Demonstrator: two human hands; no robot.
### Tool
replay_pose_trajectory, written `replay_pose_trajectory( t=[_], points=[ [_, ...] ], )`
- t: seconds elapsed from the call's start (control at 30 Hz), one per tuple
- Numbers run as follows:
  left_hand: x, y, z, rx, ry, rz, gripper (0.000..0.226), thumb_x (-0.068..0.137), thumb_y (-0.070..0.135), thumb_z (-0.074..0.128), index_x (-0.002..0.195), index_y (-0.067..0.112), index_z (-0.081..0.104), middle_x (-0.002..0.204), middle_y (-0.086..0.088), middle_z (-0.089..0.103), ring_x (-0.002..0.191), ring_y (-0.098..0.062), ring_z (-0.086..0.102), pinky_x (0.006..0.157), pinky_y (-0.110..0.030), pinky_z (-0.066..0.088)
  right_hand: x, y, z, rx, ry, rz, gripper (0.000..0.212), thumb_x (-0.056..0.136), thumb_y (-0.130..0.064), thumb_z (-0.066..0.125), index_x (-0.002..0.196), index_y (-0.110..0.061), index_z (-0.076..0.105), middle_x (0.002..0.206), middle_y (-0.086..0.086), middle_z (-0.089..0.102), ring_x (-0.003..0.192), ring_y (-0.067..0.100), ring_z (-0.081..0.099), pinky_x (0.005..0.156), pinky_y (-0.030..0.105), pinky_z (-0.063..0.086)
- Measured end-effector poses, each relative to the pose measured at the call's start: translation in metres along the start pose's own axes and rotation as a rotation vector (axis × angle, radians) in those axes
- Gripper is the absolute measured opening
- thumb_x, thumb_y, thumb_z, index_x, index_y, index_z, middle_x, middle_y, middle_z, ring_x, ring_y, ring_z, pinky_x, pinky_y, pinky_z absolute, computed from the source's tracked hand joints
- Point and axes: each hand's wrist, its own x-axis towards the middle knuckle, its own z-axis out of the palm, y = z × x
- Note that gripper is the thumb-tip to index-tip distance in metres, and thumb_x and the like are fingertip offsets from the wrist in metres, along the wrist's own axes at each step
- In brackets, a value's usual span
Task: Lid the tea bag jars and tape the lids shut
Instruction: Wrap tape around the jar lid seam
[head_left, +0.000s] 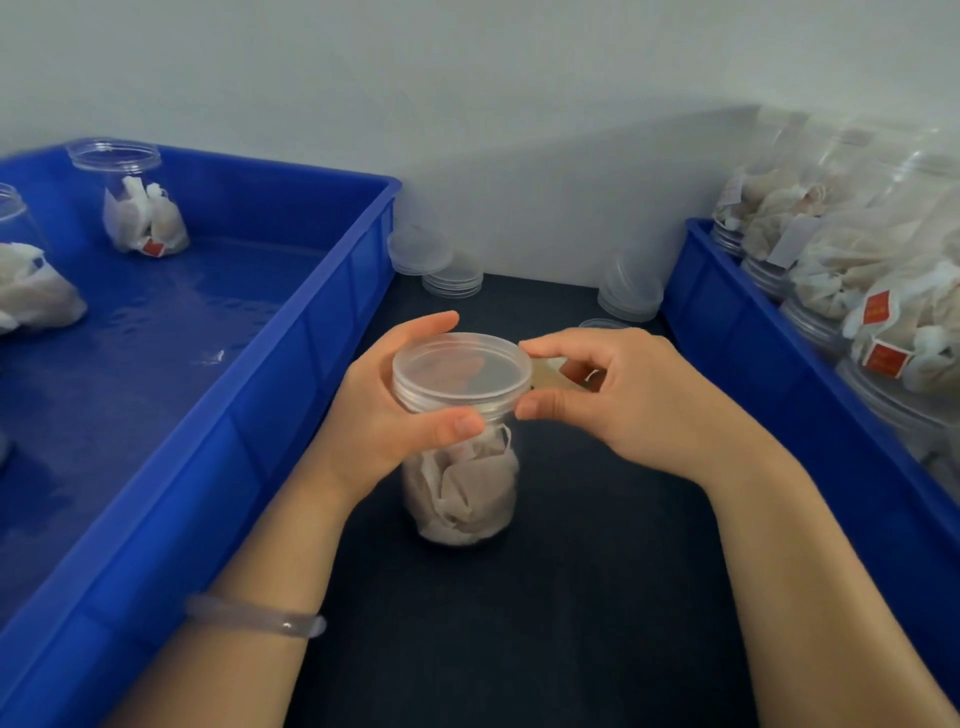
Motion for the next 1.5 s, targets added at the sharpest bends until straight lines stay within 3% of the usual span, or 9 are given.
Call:
replay_pose_trajectory(
  t=[0.13,0.23,0.4,0.57,0.73,0.9,1.17,1.37,1.5],
  points=[
    [0.000,0.001,-0.003,-0.114,-0.125,-0.010,0.102,0.046,0.056,0.087,0.131,0.015,0.047,0.130,-0.006,0.060,0.122,-0.022,0.056,0.097,-0.031,0.048,0.004,0.003,0.009,0.098,-0.115,-0.034,0.060,0.062,-0.074,0.055,0.120,-0.057,0.053,0.111,-0.019,0.066,0.088,-0.005,0.059,0.079,0.021,0.049],
    [0.002,0.006,-0.006,-0.082,-0.196,-0.045,0.105,0.043,0.046,0.088,0.134,0.017,0.044,0.132,-0.004,0.057,0.123,-0.016,0.054,0.098,-0.028,0.046,0.004,0.005,0.012,0.196,-0.159,-0.052,0.053,0.073,-0.058,0.061,0.124,-0.046,0.056,0.091,-0.029,0.064,0.063,-0.007,0.054,0.058,0.010,0.040],
    [0.009,0.043,-0.008,0.567,-0.275,-0.070,0.112,0.050,0.050,0.080,0.146,0.038,0.024,0.134,0.018,0.038,0.121,0.005,0.041,0.096,-0.019,0.038,0.002,0.012,0.009,0.058,-0.095,0.020,0.057,0.072,-0.057,0.068,0.127,-0.048,0.053,0.117,-0.023,0.061,0.099,-0.002,0.054,0.078,0.019,0.040],
    [0.037,0.075,0.019,1.135,-0.431,-0.256,0.126,0.043,0.068,0.079,0.147,0.037,0.016,0.136,0.005,0.034,0.128,-0.021,0.033,0.096,-0.035,0.038,0.006,0.001,0.020,-0.083,-0.099,0.009,0.047,0.083,-0.048,0.062,0.128,-0.040,0.052,0.092,-0.008,0.058,0.072,0.000,0.048,0.060,0.021,0.035],
    [0.050,0.081,0.022,1.026,-0.548,-0.264,0.100,0.049,0.057,0.083,0.135,0.034,0.039,0.119,0.014,0.046,0.107,-0.011,0.050,0.089,-0.034,0.049,0.001,0.006,0.009,0.041,-0.194,0.005,0.052,0.088,-0.038,0.060,0.137,-0.035,0.045,0.109,-0.003,0.064,0.094,0.011,0.059,0.085,0.039,0.050],
    [0.048,0.074,0.013,0.961,-0.568,-0.184,0.096,0.057,0.044,0.085,0.139,0.038,0.035,0.127,0.018,0.040,0.116,-0.007,0.044,0.091,-0.027,0.043,0.001,0.013,0.006,0.048,-0.127,-0.060,0.048,0.087,-0.038,0.064,0.132,-0.046,0.049,0.066,-0.005,0.045,0.049,0.001,0.038,0.053,0.018,0.035],
    [0.046,0.073,0.015,0.957,-0.583,-0.108,0.083,0.059,0.042,0.084,0.130,0.036,0.042,0.120,0.016,0.044,0.111,-0.007,0.045,0.094,-0.033,0.046,0.010,0.016,0.011,0.069,-0.019,0.024,0.050,0.071,-0.052,0.073,0.117,-0.036,0.061,0.099,-0.006,0.062,0.063,-0.001,0.052,0.065,0.023,0.042],
    [0.045,0.073,0.017,0.910,-0.532,-0.116,0.083,0.059,0.052,0.080,0.132,0.036,0.044,0.121,0.021,0.047,0.111,-0.004,0.046,0.094,-0.029,0.044,0.012,0.016,0.013,0.142,-0.081,0.091,0.041,0.071,-0.047,0.075,0.102,-0.039,0.050,0.084,0.004,0.061,0.053,0.006,0.056,0.052,0.024,0.048],
    [0.046,0.078,0.014,0.912,-0.589,-0.185,0.086,0.063,0.041,0.082,0.136,0.036,0.037,0.129,0.018,0.044,0.119,-0.006,0.043,0.101,-0.031,0.041,0.009,0.013,0.011,0.176,-0.108,0.119,0.056,0.070,-0.036,0.081,0.116,-0.036,0.049,0.083,0.001,0.056,0.065,0.008,0.051,0.063,0.032,0.048]
  ],
)
